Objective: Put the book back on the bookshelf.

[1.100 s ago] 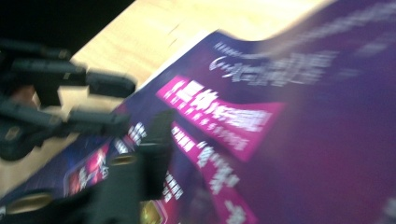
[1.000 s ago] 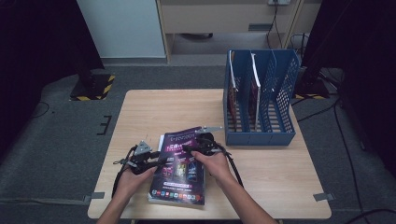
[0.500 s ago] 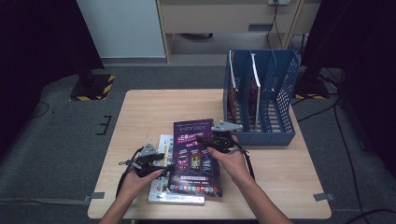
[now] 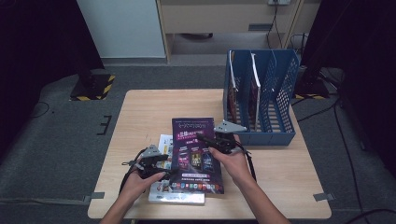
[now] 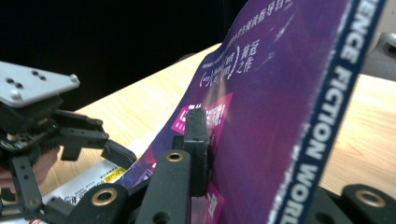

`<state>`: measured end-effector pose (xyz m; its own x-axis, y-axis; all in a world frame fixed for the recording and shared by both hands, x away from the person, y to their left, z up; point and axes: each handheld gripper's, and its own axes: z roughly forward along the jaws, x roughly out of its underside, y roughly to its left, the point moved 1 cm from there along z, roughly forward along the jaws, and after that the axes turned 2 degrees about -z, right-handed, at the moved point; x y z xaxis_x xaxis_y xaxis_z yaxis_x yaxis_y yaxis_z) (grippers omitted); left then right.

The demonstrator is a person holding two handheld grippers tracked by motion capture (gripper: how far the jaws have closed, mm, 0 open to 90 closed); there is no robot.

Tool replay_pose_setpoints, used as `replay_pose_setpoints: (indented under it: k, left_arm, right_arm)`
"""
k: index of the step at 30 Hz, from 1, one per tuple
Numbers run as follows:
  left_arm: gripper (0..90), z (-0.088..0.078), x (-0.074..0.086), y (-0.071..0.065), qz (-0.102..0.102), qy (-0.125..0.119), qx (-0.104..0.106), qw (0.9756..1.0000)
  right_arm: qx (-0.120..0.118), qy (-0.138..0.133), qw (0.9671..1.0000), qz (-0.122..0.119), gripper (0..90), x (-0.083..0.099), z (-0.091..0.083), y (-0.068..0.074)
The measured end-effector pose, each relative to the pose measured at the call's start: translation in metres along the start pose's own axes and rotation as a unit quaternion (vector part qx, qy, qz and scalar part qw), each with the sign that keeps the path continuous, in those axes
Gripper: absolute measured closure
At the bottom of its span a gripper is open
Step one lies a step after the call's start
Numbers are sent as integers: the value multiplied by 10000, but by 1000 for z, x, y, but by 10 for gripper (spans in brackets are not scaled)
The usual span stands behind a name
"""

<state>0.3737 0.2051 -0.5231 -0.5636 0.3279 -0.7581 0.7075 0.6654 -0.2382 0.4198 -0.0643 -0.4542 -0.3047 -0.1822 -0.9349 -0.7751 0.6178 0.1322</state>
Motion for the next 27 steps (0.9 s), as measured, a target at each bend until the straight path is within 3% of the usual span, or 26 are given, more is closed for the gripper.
replay_pose_setpoints:
  k: [7, 17, 21, 23, 27]
  left_arm:
    - [134, 4, 0, -1, 37, 46, 45, 10000]
    - [293, 4, 0, 0, -17, 61, 435, 9990]
    - [399, 1, -1, 4, -150, 107, 462, 9988]
    - [556, -4, -1, 9, -267, 146, 475, 9984]
    - [698, -8, -3, 13, -376, 127, 511, 9979]
  right_arm:
    - [-63, -183, 9998, -108, 801, -5, 0, 4]
    - [-186, -329, 9990, -240, 809, -8, 1, 9]
    - [-262, -360, 9984, -334, 814, -11, 4, 12]
    - [-311, -325, 9980, -444, 816, -12, 6, 16]
    - [-357, -332, 9976, -484, 818, -14, 10, 16]
